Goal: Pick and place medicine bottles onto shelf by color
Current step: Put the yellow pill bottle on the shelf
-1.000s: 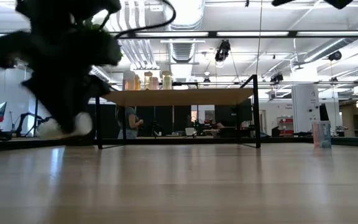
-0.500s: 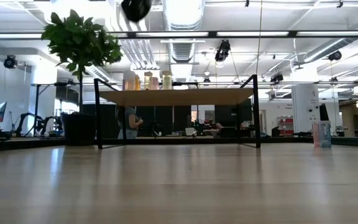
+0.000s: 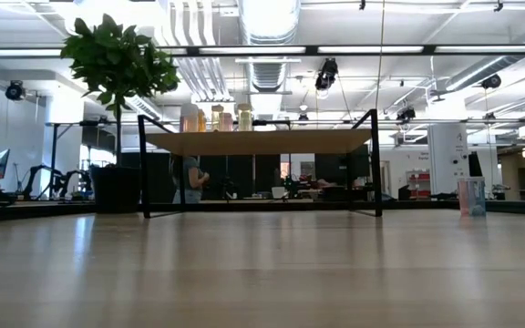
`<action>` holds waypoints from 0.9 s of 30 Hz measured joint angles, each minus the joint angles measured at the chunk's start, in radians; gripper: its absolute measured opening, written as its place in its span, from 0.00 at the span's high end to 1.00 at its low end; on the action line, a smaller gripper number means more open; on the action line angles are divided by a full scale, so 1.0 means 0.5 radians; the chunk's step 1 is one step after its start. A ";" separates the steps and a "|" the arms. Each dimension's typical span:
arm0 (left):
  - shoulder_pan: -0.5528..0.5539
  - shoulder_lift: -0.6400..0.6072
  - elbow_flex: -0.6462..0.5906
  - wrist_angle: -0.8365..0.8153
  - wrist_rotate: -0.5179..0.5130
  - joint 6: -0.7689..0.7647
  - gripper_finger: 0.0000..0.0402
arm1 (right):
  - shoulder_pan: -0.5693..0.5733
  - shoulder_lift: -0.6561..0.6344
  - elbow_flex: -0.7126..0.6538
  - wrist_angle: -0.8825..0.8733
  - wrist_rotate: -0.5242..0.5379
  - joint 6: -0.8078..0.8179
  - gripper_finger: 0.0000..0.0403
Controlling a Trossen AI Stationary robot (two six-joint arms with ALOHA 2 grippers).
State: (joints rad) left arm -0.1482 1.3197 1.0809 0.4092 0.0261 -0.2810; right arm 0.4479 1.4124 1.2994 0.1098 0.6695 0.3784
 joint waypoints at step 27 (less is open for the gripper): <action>0.008 0.004 0.000 0.141 -0.021 0.014 0.77 | -0.129 -0.020 0.072 -0.095 -0.140 -0.096 0.77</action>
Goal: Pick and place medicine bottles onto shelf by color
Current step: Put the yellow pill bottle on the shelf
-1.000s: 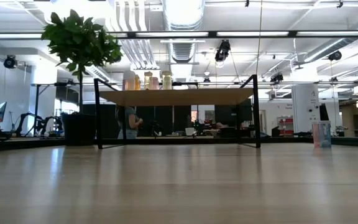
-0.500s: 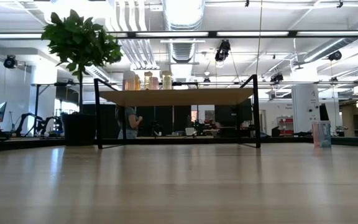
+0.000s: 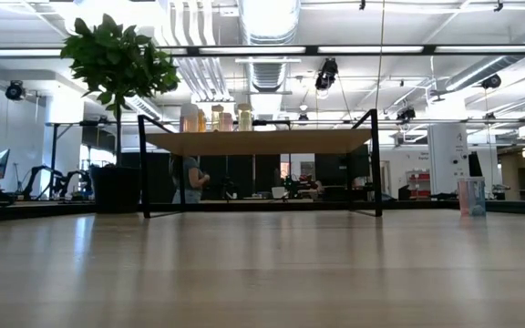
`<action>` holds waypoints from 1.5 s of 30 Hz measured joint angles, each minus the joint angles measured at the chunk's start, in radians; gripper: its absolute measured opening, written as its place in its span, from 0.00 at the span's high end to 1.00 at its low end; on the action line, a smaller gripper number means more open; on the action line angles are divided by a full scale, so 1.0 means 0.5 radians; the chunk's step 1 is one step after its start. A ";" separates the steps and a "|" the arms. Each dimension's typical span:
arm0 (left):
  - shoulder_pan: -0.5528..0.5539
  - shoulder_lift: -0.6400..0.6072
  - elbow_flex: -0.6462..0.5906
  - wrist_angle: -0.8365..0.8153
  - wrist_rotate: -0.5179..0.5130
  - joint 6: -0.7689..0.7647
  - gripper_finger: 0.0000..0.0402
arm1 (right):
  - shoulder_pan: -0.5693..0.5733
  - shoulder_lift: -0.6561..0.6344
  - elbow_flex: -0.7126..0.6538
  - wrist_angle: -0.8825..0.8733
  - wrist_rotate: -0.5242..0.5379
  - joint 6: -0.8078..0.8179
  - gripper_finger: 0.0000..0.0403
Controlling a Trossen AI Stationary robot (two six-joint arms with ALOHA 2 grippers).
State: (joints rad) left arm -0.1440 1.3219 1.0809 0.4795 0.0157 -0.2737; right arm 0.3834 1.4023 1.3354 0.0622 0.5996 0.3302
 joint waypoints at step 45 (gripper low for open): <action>0.155 0.332 0.989 -1.904 0.071 0.466 0.44 | 0.001 0.000 0.143 -1.247 0.164 -0.146 0.75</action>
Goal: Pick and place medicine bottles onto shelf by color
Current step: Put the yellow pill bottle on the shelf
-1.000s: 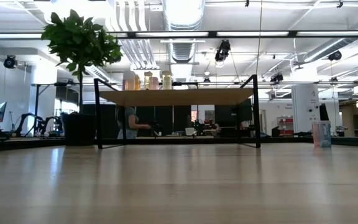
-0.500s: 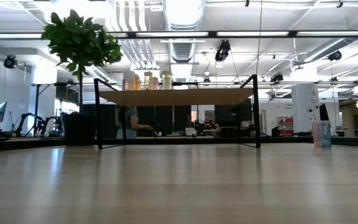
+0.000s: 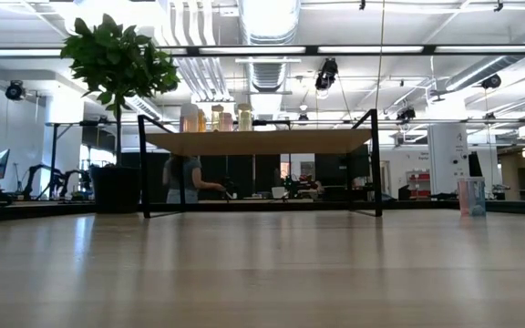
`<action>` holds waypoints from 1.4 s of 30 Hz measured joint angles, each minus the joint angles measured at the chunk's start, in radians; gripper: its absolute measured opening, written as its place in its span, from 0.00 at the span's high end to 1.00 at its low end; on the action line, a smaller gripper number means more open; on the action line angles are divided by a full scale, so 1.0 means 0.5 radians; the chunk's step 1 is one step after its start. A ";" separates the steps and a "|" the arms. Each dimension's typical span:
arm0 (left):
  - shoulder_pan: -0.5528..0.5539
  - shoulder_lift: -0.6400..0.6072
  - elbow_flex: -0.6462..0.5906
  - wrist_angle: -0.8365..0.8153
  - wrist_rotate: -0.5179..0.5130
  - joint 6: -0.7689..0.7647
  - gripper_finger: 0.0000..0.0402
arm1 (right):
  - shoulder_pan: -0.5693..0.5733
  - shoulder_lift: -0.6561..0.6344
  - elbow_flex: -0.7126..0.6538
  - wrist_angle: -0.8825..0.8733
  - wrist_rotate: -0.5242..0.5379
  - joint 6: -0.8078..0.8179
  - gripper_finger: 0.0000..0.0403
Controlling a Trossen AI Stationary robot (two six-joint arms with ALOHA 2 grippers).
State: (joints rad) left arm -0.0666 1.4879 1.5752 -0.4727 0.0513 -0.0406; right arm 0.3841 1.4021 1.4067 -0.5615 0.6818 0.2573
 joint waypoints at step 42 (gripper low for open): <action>0.003 0.031 -0.018 0.085 -0.053 0.107 0.59 | -0.024 -0.024 -0.005 -0.020 -0.001 0.115 0.74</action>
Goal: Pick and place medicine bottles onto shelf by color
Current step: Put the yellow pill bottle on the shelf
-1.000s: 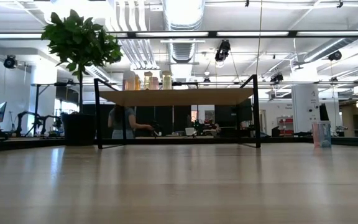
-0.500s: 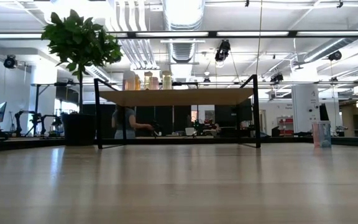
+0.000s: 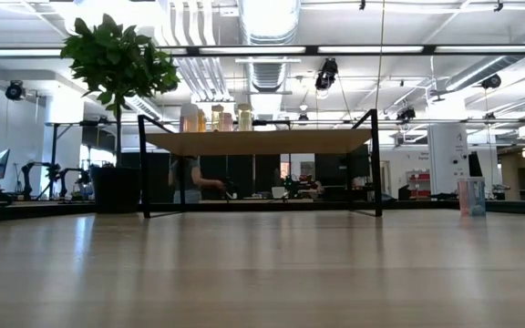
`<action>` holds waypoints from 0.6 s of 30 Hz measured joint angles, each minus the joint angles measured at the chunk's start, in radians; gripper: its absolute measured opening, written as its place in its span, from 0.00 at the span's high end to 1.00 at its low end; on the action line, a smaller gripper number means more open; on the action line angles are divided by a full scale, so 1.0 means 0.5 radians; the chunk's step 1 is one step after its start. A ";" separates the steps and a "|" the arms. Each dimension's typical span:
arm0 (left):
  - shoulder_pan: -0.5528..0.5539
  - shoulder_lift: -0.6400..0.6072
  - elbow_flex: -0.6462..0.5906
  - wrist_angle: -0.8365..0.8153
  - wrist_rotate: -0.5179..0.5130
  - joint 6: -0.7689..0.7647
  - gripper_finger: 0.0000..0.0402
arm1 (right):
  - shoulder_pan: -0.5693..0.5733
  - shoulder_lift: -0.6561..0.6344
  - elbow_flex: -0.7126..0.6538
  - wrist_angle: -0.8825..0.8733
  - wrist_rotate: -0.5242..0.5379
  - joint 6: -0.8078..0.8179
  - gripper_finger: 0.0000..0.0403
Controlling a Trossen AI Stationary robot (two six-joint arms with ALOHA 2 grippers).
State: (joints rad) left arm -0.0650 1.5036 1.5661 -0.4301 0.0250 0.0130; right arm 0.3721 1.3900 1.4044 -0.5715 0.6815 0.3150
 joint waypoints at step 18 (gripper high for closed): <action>0.000 -0.001 0.000 0.006 0.000 -0.010 0.59 | 0.000 -0.004 -0.001 -0.006 -0.016 -0.001 0.74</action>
State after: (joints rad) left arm -0.0650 1.5032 1.5661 -0.4271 0.0250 0.0078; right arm 0.3721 1.3880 1.4040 -0.5747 0.6735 0.3146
